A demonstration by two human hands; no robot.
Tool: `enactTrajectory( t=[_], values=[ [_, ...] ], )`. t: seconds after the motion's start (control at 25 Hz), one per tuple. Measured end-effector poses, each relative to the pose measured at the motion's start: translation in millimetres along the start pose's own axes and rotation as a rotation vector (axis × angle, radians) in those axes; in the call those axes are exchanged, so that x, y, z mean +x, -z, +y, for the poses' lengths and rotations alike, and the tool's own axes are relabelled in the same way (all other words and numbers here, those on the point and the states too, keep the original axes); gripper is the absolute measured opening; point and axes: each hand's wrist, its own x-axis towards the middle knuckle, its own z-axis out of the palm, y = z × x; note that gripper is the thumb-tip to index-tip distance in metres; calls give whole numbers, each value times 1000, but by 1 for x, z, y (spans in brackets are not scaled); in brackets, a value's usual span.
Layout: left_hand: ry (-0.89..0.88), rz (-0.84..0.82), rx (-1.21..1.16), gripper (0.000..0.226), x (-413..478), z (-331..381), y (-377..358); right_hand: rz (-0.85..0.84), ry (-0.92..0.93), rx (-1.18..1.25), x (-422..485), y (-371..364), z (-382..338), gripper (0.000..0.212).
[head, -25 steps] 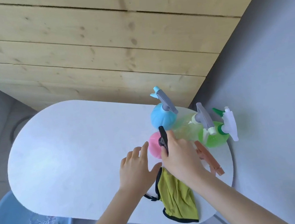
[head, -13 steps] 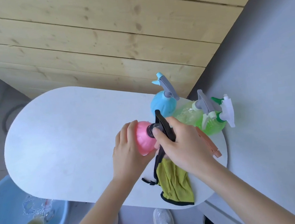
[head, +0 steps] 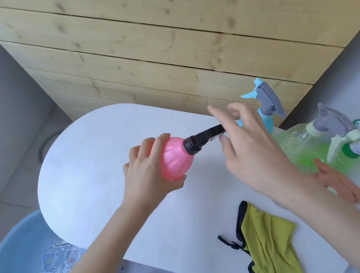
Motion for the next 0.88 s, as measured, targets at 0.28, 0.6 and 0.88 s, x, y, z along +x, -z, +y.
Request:
enactTrajectory(
  t=[0.28,0.6,0.88],
  values=[
    [-89,296,77,96,28,-64,-36,53,-158,238,25,-73,-40,38],
    [-130,386,100,97,-15,-71,-26,173,171,483,-13,-78,-44,91],
    [-104,363,88,91,-102,-30,23,119,69,313,-106,-13,-65,42]
  ],
)
